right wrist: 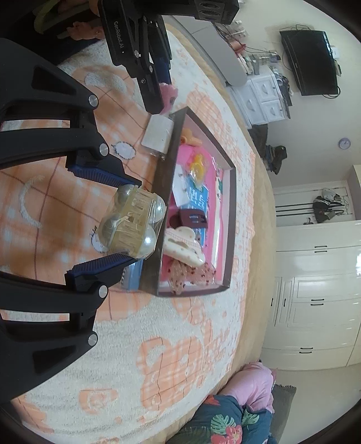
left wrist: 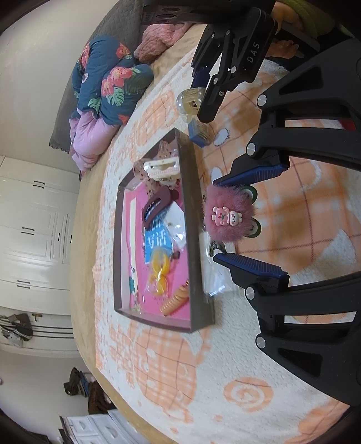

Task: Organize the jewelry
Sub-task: 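Carry the keychain into the tray with the left gripper while the right carries the pearl clip there, opening both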

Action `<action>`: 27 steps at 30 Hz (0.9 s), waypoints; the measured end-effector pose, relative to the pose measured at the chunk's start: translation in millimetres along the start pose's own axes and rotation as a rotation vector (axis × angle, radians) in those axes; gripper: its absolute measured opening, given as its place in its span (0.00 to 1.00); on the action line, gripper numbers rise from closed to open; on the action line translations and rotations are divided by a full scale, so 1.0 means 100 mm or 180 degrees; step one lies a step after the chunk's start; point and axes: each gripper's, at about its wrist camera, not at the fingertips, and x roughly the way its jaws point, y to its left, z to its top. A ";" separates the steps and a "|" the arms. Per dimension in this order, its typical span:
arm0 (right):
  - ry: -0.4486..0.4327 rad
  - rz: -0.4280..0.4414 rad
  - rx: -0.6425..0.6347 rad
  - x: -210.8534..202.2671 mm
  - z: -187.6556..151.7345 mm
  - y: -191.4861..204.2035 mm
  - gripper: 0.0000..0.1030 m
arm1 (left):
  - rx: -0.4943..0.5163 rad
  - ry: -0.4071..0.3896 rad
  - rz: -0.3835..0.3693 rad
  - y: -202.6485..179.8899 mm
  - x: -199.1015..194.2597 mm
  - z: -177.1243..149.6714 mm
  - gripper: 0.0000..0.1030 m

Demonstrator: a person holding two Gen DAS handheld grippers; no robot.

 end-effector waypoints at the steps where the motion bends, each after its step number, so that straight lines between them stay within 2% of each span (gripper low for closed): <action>1: -0.0008 -0.0005 0.0019 -0.01 0.00 -0.03 0.44 | 0.0006 -0.0001 -0.0005 -0.01 0.01 0.01 0.38; 27: -0.0167 -0.0309 0.0159 0.07 0.24 -0.43 0.44 | 0.0010 -0.0091 -0.0095 -0.06 0.49 0.58 0.38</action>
